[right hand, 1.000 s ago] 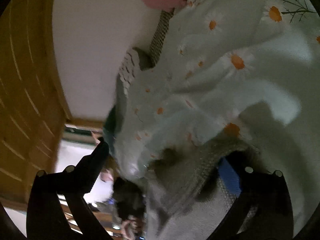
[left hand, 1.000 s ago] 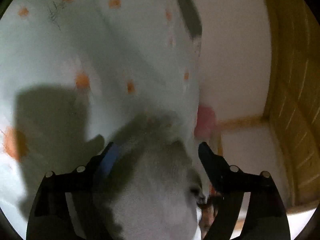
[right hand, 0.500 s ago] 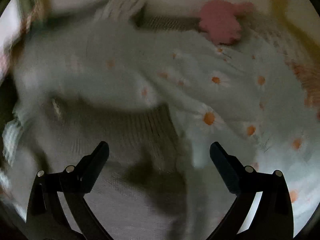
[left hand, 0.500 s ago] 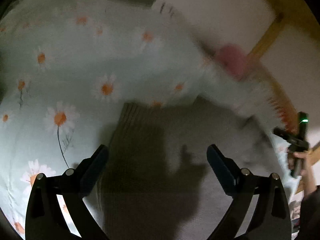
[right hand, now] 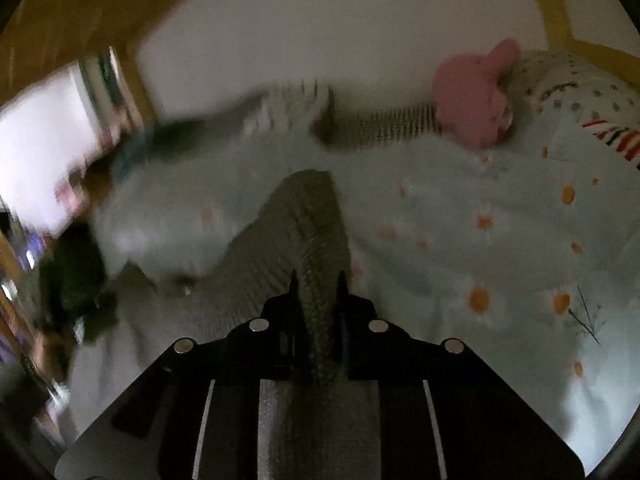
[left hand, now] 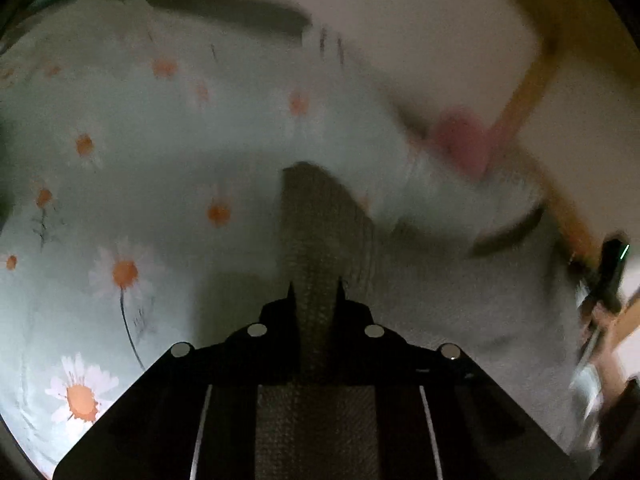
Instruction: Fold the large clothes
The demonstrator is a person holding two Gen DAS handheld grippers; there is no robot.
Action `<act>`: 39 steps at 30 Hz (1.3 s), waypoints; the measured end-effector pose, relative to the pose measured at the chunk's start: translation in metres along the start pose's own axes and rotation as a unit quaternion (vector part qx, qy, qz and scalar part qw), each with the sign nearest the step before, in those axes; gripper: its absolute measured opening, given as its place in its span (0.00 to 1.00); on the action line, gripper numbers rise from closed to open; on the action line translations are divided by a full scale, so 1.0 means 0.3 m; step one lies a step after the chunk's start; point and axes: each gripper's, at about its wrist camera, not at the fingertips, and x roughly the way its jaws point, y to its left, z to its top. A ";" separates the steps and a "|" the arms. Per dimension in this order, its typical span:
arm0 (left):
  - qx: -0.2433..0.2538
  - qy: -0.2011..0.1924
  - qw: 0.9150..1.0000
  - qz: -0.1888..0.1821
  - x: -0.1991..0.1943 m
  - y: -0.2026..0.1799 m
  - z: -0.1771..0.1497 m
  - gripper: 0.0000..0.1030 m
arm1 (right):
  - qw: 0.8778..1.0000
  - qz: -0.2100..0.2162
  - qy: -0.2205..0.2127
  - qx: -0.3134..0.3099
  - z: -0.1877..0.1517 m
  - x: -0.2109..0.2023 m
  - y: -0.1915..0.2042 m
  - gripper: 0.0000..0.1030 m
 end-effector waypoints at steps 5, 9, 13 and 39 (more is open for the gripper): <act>-0.068 0.059 0.995 0.041 0.112 0.131 -0.009 0.26 | 0.984 -0.107 0.125 0.075 -0.056 0.202 -0.145 0.18; -0.084 0.048 0.992 0.075 0.094 0.183 -0.015 0.60 | 0.981 -0.138 0.126 0.057 -0.091 0.202 -0.148 0.87; -0.058 -0.046 0.993 0.094 -0.100 0.109 0.014 0.92 | 0.987 -0.157 0.044 0.002 -0.024 0.028 -0.046 0.97; 0.111 0.046 0.971 0.206 -0.009 -0.176 -0.260 0.93 | 0.939 -0.217 0.236 -0.127 -0.500 -0.118 0.197 0.96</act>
